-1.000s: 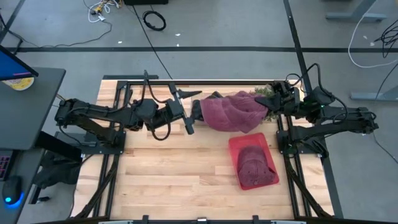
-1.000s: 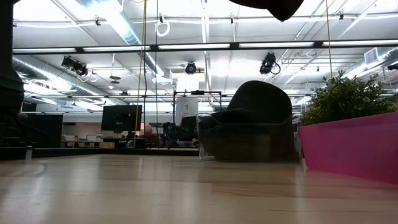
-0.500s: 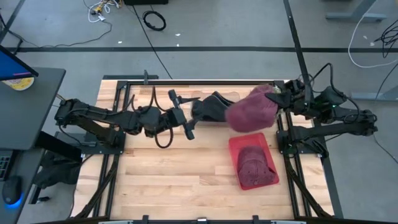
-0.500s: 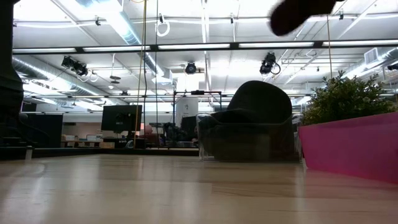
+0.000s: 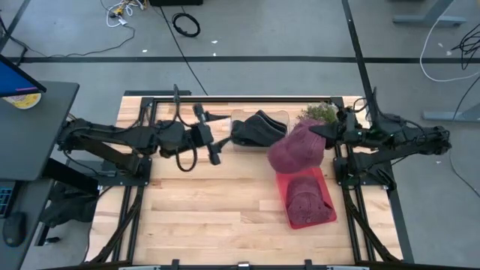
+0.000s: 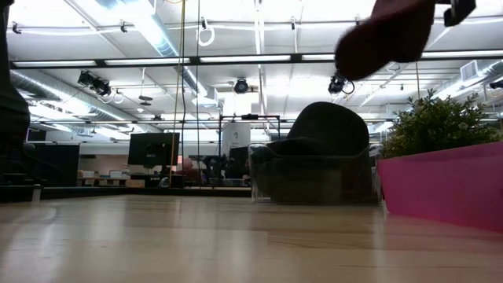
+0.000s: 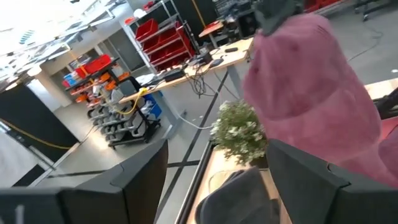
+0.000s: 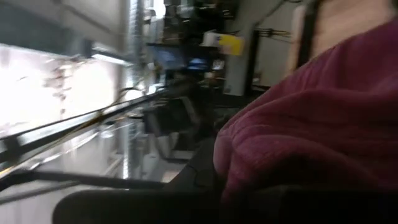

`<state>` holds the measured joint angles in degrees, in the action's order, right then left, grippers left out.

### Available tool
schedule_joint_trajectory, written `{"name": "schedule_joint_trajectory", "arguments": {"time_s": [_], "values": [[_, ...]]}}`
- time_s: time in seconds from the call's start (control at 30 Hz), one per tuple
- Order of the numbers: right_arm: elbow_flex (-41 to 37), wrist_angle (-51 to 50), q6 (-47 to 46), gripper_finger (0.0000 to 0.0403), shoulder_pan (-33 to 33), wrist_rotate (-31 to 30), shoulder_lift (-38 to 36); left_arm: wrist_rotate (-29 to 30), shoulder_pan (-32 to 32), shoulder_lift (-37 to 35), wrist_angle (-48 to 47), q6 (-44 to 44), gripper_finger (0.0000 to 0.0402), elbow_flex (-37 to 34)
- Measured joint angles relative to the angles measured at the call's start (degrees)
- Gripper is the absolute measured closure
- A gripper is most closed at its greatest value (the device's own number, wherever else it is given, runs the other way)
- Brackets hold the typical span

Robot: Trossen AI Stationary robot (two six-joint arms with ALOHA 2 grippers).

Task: Pick & Place hat
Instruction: Put the red cap into the red bin

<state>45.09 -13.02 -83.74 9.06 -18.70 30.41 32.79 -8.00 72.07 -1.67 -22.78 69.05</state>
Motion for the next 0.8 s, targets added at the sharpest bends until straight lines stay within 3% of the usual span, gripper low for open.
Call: {"name": "schedule_joint_trajectory", "arguments": {"time_s": [0.5,0.8], "values": [[2.73,1.01,-7.71,0.0398,15.67,-19.42,8.47,-2.1,6.38,-3.63,-10.77,1.42,0.0124,0.01],[12.97,-11.81,-17.0,0.0398,27.35,-36.6,17.96,-4.2,9.87,-3.58,-11.56,1.13,0.0124,-0.01]]}}
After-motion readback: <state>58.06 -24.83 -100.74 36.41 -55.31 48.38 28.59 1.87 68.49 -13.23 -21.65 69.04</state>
